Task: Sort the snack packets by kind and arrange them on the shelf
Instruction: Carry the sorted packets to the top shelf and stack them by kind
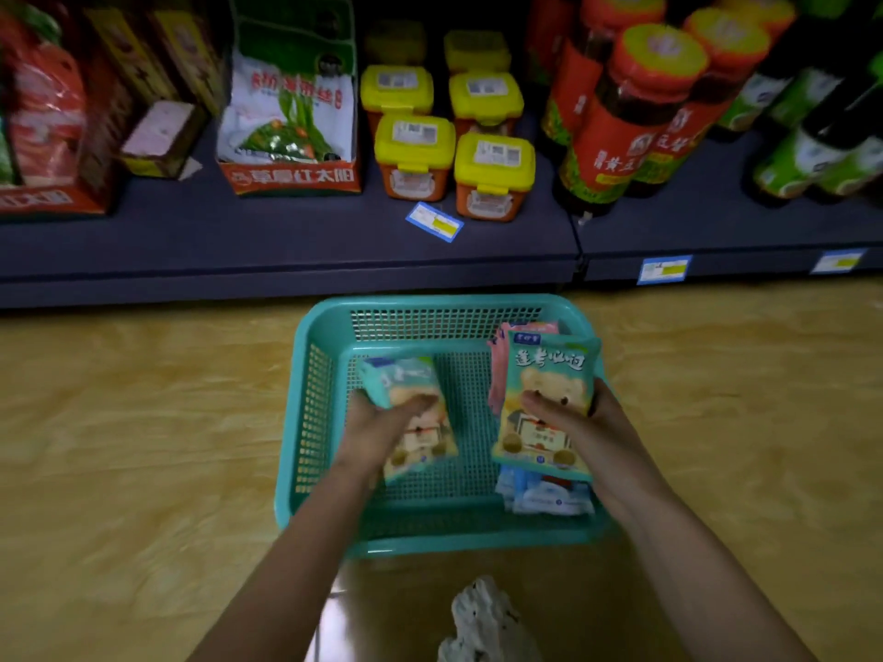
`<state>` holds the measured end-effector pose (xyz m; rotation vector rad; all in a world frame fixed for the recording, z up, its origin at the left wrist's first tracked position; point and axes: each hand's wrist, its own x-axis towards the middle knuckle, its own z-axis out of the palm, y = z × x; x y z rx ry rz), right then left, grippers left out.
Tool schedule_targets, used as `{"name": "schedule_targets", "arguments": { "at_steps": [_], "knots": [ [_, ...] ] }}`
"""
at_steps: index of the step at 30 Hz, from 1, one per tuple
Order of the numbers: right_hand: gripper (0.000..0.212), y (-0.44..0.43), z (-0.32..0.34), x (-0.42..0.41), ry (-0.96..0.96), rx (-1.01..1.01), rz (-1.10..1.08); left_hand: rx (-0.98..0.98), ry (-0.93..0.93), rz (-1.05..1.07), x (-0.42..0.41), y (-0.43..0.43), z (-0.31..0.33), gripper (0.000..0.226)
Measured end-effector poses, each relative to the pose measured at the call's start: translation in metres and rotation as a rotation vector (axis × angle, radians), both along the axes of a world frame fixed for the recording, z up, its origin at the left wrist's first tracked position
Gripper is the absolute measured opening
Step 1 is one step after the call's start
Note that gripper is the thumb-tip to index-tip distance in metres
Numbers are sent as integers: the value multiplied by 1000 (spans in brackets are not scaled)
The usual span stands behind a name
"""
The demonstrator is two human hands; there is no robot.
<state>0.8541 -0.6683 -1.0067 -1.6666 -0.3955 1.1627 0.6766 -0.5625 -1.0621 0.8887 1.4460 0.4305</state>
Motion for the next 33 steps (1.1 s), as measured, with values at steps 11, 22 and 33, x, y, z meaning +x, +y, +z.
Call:
{"name": "schedule_targets", "arguments": {
  "at_steps": [11, 22, 33],
  "knots": [
    [20, 37, 391, -46, 42, 107, 117, -83, -382, 103, -106, 29, 457, 38],
    [14, 80, 770, -116, -33, 258, 392, 217, -318, 102, -199, 16, 844, 37],
    [25, 149, 870, -235, -75, 421, 438, 262, -399, 220, -306, 71, 962, 22]
  ]
}}
